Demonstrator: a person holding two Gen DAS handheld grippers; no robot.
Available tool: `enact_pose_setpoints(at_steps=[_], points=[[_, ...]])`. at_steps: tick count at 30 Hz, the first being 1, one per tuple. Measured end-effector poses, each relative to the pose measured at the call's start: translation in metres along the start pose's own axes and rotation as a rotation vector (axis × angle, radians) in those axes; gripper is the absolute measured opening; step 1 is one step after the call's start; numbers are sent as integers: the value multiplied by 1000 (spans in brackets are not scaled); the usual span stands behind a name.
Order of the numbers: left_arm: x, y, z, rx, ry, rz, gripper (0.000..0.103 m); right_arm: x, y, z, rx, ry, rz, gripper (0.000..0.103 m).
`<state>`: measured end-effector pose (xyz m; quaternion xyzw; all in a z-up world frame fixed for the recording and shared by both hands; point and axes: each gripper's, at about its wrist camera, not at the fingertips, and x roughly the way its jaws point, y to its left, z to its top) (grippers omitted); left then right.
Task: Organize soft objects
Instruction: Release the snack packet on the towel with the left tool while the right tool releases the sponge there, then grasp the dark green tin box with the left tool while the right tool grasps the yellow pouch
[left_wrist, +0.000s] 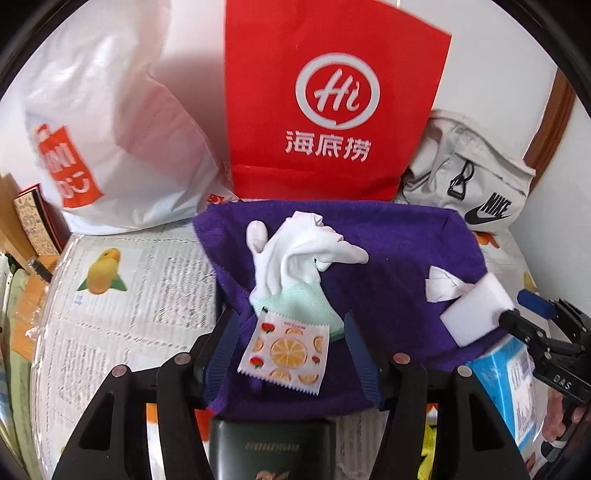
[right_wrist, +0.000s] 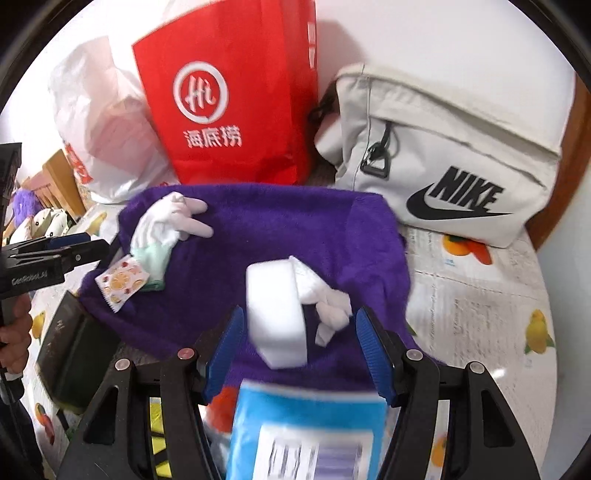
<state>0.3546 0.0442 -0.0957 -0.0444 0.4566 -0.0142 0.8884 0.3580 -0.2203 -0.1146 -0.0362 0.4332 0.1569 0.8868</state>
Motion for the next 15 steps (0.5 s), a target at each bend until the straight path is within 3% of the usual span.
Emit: enact_pose_setpoints(at_steps=[7, 15], points=[[-36, 16, -28, -36, -13, -10, 57, -33, 49, -40, -47, 26, 108, 63], [-61, 39, -76, -54, -2, 6, 57, -25, 110, -89, -148, 116, 117, 66]])
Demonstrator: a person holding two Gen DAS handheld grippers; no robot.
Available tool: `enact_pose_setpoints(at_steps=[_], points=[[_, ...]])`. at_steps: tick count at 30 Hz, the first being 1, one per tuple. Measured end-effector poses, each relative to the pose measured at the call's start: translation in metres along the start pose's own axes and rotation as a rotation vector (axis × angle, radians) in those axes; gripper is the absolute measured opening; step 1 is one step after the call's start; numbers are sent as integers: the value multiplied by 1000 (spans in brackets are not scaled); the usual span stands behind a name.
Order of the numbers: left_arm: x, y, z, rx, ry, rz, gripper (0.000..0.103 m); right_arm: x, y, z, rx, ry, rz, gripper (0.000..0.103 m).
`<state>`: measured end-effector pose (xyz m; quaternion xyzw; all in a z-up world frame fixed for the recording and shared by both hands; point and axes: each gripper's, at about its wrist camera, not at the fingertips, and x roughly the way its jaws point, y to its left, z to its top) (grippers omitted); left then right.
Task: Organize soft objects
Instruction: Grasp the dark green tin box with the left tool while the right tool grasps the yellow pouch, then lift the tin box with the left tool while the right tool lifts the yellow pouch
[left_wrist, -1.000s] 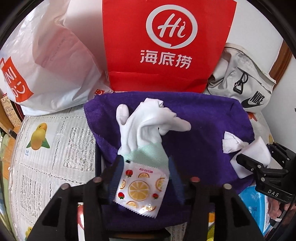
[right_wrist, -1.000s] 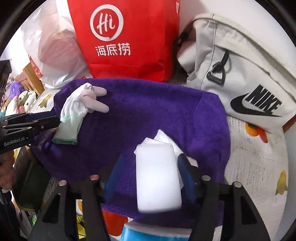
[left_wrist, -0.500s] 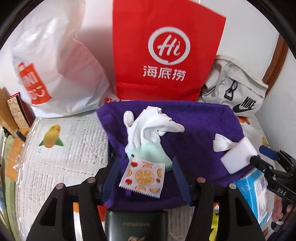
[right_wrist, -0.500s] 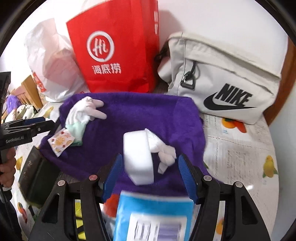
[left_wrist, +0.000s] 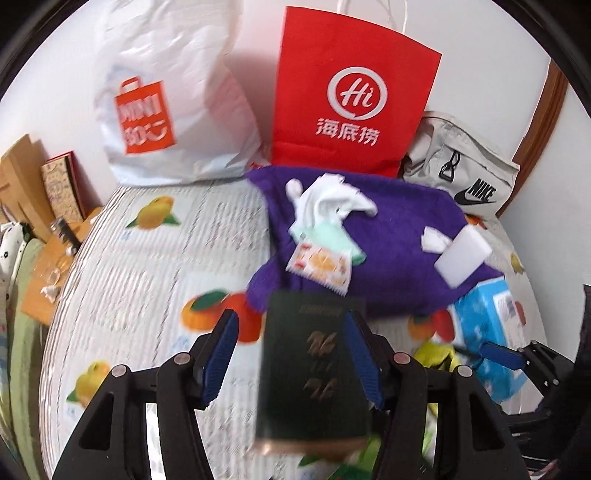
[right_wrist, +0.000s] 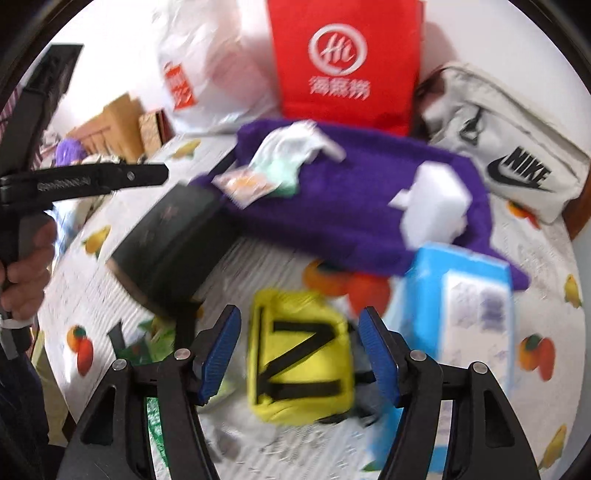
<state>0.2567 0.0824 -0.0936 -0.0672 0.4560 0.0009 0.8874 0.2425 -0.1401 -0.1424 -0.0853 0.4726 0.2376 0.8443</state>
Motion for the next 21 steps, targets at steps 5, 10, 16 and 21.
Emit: enact_pose_setpoints(at_steps=[5, 10, 16, 21], points=[[-13, 25, -26, -60, 8, -8, 57, 24, 13, -10, -18, 79, -83, 66], [-23, 39, -42, -83, -7, -40, 57, 43, 20, -15, -53, 132, -169, 66], [-23, 50, -56, -91, 5, -69, 57, 46, 17, -15, -42, 108, -211, 71], [-22, 61, -67, -108, 20, -68, 58, 34, 10, -12, -6, 86, -178, 26]])
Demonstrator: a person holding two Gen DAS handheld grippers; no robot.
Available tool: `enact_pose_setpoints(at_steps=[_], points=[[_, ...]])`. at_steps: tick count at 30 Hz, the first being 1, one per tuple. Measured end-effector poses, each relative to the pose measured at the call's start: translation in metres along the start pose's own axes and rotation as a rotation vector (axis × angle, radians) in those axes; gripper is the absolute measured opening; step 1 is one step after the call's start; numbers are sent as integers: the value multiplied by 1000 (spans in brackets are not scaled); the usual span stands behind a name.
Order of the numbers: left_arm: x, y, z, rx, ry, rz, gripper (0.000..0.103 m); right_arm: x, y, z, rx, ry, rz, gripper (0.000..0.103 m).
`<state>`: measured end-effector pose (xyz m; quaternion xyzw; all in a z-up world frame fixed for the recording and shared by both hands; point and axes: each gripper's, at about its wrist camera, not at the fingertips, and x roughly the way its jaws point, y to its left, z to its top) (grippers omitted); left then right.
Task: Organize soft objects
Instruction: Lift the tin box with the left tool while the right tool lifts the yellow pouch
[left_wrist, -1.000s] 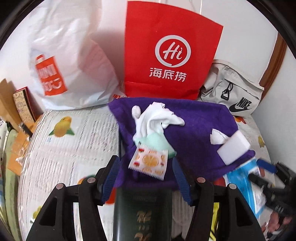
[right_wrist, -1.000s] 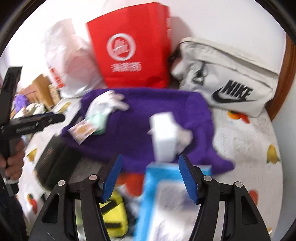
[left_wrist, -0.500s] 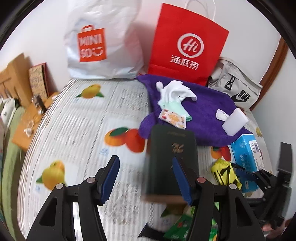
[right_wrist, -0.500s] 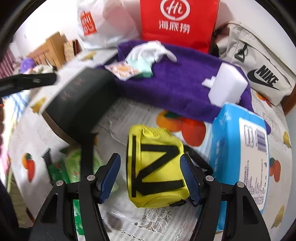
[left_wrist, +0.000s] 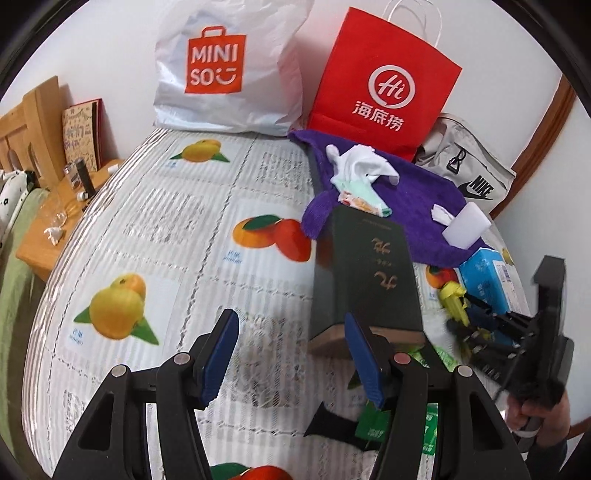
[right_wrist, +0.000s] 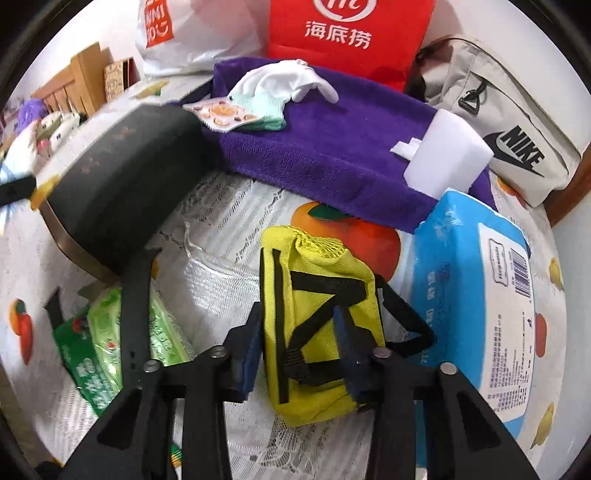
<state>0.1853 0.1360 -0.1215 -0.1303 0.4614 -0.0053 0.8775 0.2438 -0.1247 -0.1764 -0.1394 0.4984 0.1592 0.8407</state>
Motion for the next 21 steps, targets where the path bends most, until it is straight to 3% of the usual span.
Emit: enact_pose_setpoints(at_steps=[3, 9, 13, 21], points=[[-2, 3, -5, -9, 2, 6, 58, -15, -4, 2, 19, -39, 4, 18], [-5, -2, -20, 11, 22, 22, 58, -54, -11, -7, 83, -120, 75, 16], [-7, -9, -35, 28, 43, 13, 57, -79, -14, -23, 129, -159, 132, 16], [-7, -44, -71, 104, 90, -28, 61, -114, -13, -72, 160, -217, 142, 16]])
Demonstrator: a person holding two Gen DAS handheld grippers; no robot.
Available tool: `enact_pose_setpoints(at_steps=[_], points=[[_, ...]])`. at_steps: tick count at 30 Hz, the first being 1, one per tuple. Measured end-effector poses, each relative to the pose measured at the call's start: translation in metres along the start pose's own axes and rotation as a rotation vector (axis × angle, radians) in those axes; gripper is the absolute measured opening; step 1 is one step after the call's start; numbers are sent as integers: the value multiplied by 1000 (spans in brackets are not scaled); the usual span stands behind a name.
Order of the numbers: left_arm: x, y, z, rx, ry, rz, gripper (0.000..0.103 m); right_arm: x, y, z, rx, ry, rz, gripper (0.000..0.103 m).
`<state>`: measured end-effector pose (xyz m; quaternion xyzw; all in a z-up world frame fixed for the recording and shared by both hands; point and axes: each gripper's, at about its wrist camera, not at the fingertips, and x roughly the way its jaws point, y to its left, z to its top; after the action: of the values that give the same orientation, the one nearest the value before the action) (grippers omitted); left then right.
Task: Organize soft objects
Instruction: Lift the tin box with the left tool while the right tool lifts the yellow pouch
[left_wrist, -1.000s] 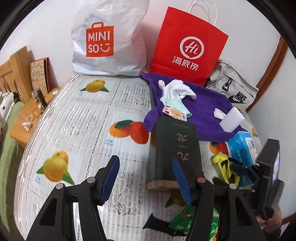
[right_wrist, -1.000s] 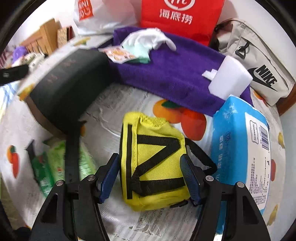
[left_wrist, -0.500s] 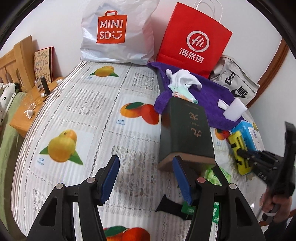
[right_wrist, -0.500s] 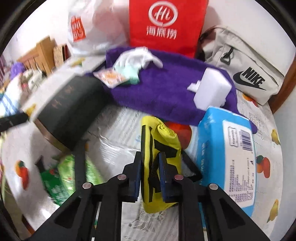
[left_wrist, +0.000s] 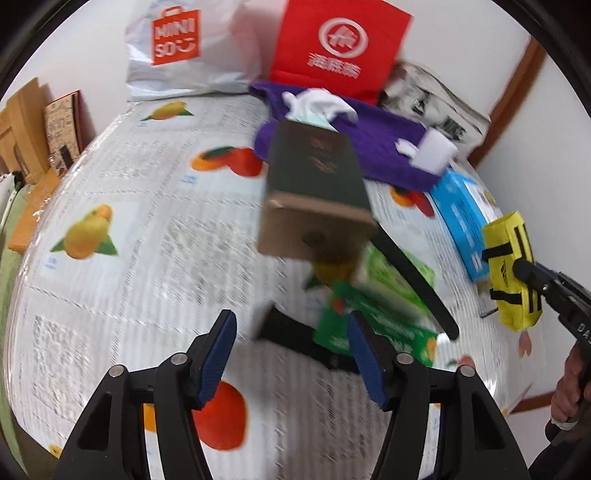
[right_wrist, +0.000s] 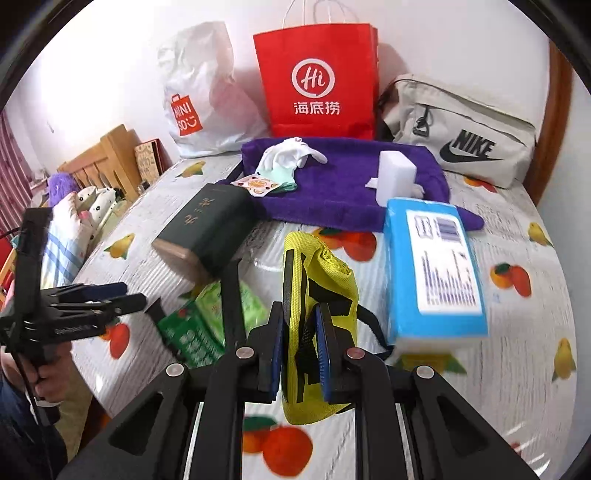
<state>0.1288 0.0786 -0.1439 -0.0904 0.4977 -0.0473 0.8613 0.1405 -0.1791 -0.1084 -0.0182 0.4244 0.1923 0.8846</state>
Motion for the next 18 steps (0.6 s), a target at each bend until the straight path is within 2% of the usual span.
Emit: enact_pose_setpoints(at_steps=[3, 5, 9, 15, 18], points=[[0, -13, -10, 34, 13, 8, 61, -14, -7, -17, 22, -13, 0, 16], [-1, -16, -16, 53, 2, 19, 65, -22, -13, -26, 33, -25, -4, 16], [5, -14, -25, 69, 4, 109, 66, -32, -30, -43, 58, -30, -26, 16], [19, -22, -39, 113, 49, 130, 66, -34, -46, -61, 97, -36, -22, 16], [24, -28, -38, 130, 23, 173, 69, -27, -50, -67, 112, -24, -3, 16]])
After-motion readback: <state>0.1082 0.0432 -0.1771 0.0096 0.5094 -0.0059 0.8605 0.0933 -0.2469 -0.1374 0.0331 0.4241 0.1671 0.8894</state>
